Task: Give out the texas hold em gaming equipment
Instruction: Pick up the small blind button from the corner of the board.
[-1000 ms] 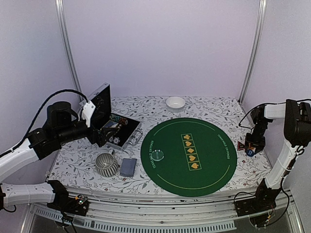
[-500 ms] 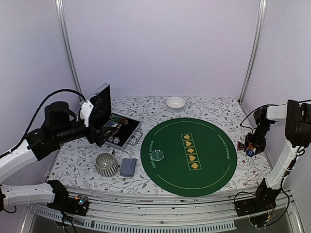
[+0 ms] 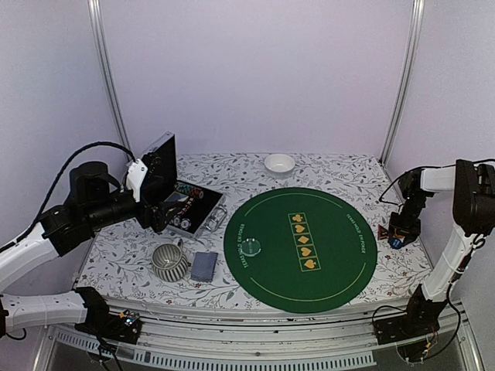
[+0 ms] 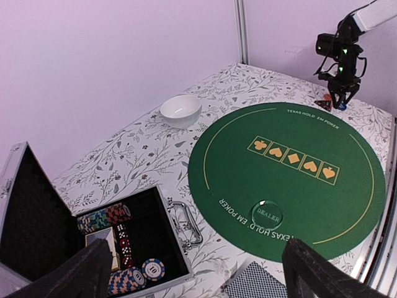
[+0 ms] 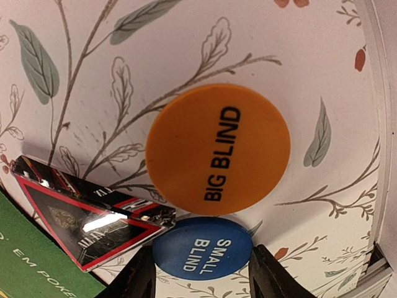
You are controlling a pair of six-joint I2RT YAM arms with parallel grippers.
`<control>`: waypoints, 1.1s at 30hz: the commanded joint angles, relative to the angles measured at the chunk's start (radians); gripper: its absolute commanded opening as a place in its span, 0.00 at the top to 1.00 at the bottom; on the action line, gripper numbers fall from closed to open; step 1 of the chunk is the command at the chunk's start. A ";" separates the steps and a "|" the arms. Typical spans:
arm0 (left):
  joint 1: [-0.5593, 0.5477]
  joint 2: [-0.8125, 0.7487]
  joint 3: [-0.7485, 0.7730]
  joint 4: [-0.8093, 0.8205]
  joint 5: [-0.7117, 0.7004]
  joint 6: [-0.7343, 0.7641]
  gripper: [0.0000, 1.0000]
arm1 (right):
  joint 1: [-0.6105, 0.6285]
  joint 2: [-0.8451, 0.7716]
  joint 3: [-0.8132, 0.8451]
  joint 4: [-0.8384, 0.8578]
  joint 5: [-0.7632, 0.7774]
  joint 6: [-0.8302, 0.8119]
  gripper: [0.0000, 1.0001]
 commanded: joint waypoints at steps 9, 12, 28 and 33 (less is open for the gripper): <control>0.007 -0.017 -0.016 0.019 0.002 0.015 0.02 | 0.034 -0.023 -0.014 -0.063 0.038 0.024 0.53; 0.007 -0.017 -0.016 0.019 0.001 0.016 0.02 | 0.034 -0.034 -0.009 -0.064 0.028 0.016 0.52; 0.006 -0.030 -0.021 0.022 -0.001 0.017 0.02 | -0.032 0.009 0.022 -0.007 -0.004 -0.029 0.36; 0.007 -0.029 -0.020 0.023 0.001 0.017 0.02 | -0.032 0.040 0.004 0.005 -0.019 -0.035 0.39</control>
